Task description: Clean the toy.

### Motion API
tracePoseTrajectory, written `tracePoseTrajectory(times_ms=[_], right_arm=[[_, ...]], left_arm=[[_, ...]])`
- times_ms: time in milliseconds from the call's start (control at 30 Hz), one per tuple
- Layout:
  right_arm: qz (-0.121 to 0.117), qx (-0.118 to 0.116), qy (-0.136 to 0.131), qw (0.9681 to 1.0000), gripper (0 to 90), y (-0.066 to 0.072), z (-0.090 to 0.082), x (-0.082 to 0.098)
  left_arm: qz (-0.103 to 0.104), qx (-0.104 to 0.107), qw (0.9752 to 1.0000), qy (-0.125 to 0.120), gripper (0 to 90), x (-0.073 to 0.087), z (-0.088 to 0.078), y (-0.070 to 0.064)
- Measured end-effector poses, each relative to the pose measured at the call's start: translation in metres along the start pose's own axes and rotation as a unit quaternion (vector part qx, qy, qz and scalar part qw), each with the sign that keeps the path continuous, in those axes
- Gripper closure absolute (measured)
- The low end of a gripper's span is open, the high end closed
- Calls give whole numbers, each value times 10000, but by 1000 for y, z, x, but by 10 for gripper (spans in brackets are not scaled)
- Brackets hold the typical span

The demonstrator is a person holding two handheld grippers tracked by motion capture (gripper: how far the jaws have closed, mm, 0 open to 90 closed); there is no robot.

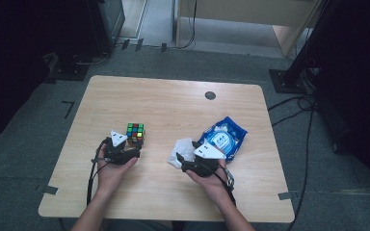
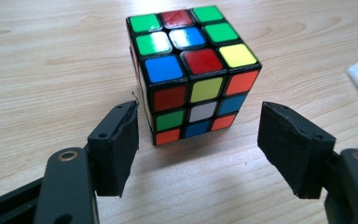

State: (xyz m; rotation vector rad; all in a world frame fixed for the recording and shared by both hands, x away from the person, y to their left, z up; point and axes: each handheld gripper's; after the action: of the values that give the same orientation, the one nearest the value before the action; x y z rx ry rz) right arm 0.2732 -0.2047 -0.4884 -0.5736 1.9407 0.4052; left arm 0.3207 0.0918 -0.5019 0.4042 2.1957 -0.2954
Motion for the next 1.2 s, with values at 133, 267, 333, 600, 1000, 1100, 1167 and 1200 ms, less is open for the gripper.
tracePoseTrajectory(times_ms=[133, 267, 333, 600, 1000, 1100, 1167, 1200], right_arm=[[125, -29, 125, 9998, 142, 0, -6, -2], [265, -192, 232, 9992, 31, -7, -14, -7], [370, -288, 340, 9983, 0, -12, -17, -10], [419, -105, 522, 9977, 0, -38, -44, -9], [615, 326, 590, 9958, 0, -73, -91, 10], [734, 434, 593, 9946, 0, -82, -103, 16], [775, 524, 608, 9938, 0, -88, -109, 21], [789, 566, 634, 9933, 0, -91, -111, 24]], left_arm=[[-31, -15, 9999, -100, 242, -3, -4, -3], [-41, -16, 9999, -136, 180, -4, -9, -4], [-78, 24, 9998, -164, 173, -4, -13, -3], [42, 34, 9998, -213, 157, -5, -32, 9], [-102, -46, 9994, -341, 156, 7, -75, 38], [-107, -73, 9994, -306, 156, 15, -82, 42], [-97, -95, 9996, -263, 156, 22, -85, 46], [-99, -100, 9996, -234, 156, 25, -87, 47]])
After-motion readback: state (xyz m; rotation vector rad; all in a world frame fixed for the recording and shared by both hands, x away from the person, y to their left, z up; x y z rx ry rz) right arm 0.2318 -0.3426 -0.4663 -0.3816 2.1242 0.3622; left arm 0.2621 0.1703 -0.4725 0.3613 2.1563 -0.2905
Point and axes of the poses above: each handheld gripper's, and its own axes: z roughly forward along the jaws, x roughly out of its underside, y roughly to its left, and after that the axes turned 2 degrees about x, right-handed
